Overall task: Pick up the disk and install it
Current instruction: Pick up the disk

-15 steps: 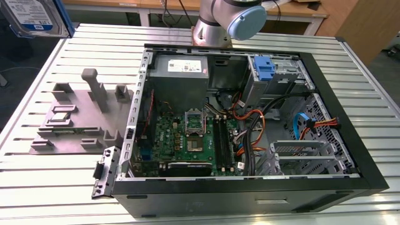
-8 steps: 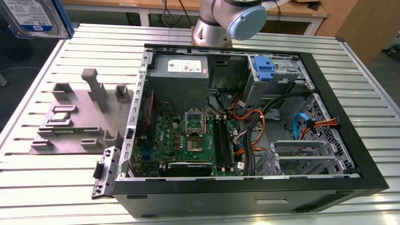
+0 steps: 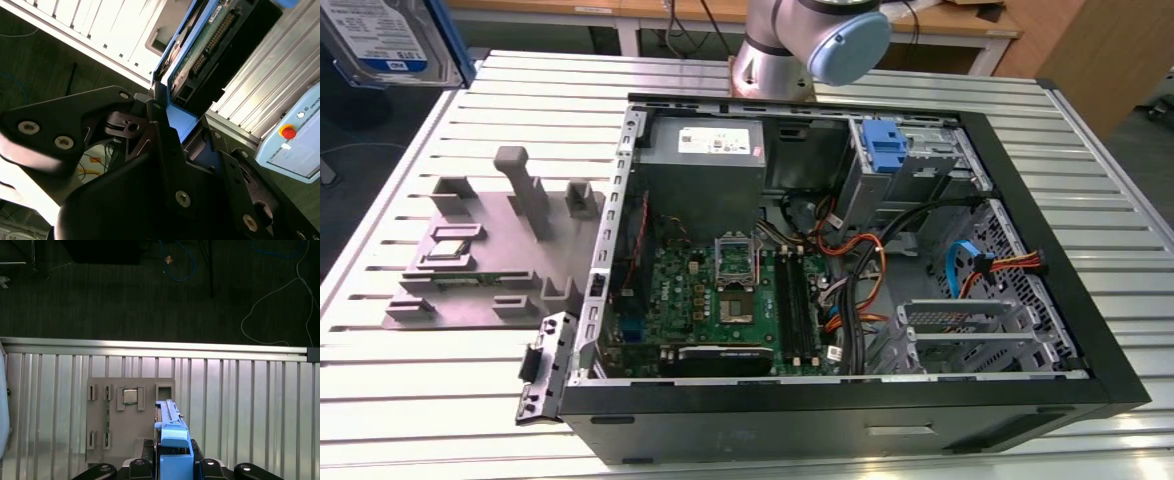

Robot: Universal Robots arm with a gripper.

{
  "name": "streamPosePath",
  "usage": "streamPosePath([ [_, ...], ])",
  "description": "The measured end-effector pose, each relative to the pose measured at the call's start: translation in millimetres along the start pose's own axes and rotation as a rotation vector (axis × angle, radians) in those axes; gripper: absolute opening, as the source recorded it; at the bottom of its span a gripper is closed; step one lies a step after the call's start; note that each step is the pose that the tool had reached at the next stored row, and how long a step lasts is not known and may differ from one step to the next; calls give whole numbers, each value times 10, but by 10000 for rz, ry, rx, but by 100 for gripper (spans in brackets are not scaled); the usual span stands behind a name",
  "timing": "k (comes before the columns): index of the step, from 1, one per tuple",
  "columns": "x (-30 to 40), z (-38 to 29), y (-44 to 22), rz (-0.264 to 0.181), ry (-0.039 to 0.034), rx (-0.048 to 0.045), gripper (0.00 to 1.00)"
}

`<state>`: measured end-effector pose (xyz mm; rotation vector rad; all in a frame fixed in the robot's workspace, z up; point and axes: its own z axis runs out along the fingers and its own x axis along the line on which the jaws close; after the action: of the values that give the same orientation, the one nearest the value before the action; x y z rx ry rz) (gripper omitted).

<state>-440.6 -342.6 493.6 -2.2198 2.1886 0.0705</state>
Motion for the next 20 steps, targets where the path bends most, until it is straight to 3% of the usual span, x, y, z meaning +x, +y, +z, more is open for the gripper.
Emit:
streamPosePath([
  [3, 28, -2, -23, 0, 1, 0, 36],
  [12, 40, -5, -224, -1, 1, 0, 36],
  [20, 40, -6, -237, 0, 1, 0, 36],
])
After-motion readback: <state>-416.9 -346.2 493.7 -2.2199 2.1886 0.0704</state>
